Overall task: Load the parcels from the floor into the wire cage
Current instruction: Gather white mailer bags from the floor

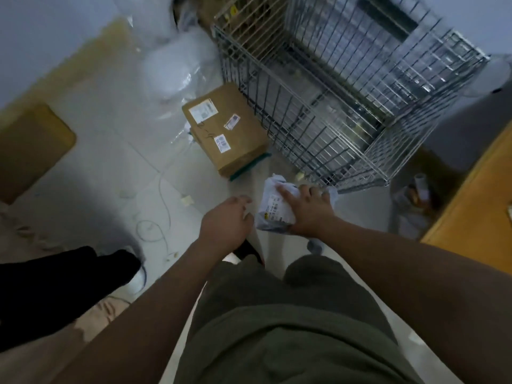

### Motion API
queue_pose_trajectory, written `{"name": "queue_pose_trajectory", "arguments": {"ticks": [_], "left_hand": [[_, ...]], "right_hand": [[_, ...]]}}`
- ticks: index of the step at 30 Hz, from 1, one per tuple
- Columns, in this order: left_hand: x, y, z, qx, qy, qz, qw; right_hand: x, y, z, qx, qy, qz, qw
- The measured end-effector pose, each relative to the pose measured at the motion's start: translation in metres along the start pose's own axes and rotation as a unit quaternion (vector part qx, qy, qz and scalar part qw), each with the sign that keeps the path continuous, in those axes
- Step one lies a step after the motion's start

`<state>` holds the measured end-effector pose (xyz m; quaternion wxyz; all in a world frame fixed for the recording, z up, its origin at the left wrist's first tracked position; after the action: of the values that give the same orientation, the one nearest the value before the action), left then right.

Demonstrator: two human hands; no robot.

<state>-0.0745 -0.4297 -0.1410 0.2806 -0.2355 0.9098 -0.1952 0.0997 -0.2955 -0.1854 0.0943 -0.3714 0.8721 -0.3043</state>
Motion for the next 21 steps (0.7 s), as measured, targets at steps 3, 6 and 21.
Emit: {"name": "queue_pose_trajectory", "arguments": {"ticks": [3,6,21], "left_hand": [[0.031,0.043,0.016,0.014,0.004,0.006,1.000],[0.059,0.087,0.050,0.023,-0.008,0.002,1.000],[0.207,0.299,0.359,0.072,-0.078,-0.110,0.988]], "right_hand": [[0.010,0.061,0.025,0.024,-0.046,-0.049,0.997],[0.025,0.129,0.063,0.016,-0.087,-0.122,0.989],[0.008,0.480,0.348,0.053,-0.213,-0.280,0.934]]}}
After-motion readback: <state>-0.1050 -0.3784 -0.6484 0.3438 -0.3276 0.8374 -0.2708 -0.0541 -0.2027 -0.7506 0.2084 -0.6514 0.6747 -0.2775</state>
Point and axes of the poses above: each hand's wrist, its own y-axis towards the middle knuckle, its own z-axis out of the palm, x = y × z, the point moved 3 cm from there along y, towards the middle knuckle, and after that the axes turned 1 degree about y, right-handed, at the moved point
